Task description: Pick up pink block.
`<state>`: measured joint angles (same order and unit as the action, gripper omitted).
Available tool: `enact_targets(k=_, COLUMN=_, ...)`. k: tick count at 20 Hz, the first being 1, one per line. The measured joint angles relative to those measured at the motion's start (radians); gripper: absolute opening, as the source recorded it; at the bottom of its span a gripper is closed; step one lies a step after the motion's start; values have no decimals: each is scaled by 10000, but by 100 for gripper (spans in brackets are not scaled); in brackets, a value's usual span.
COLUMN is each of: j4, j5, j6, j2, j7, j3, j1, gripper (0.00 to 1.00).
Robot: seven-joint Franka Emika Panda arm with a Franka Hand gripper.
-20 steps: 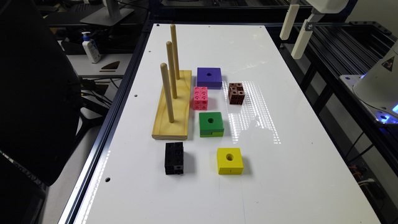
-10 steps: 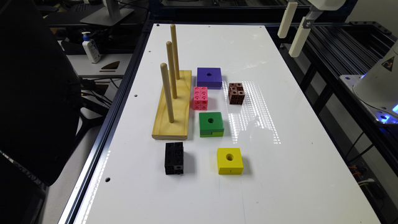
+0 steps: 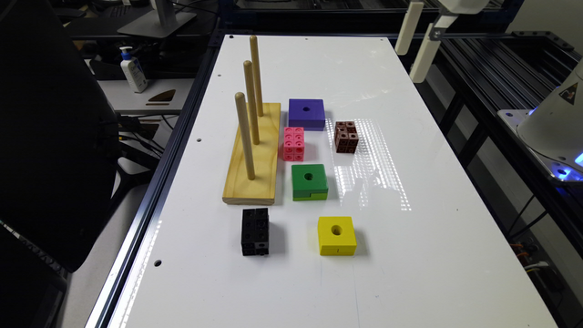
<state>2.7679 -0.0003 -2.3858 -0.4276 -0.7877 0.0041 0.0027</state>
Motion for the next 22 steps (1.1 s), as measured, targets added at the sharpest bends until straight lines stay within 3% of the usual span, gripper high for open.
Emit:
enact_targets(k=5, j4=-771, j5=0, j6=-54, j2=898, j7=0, j3=0, j1=0, gripper=100)
enact_targets(k=9, j4=-1180, j5=0, j6=-54, j2=1399, j7=0, j3=0, j1=0, gripper=100)
enact_targets(k=22, j4=-1603, j5=0, j6=-54, j2=1769, j7=2, j3=-3, j1=-41, gripper=100)
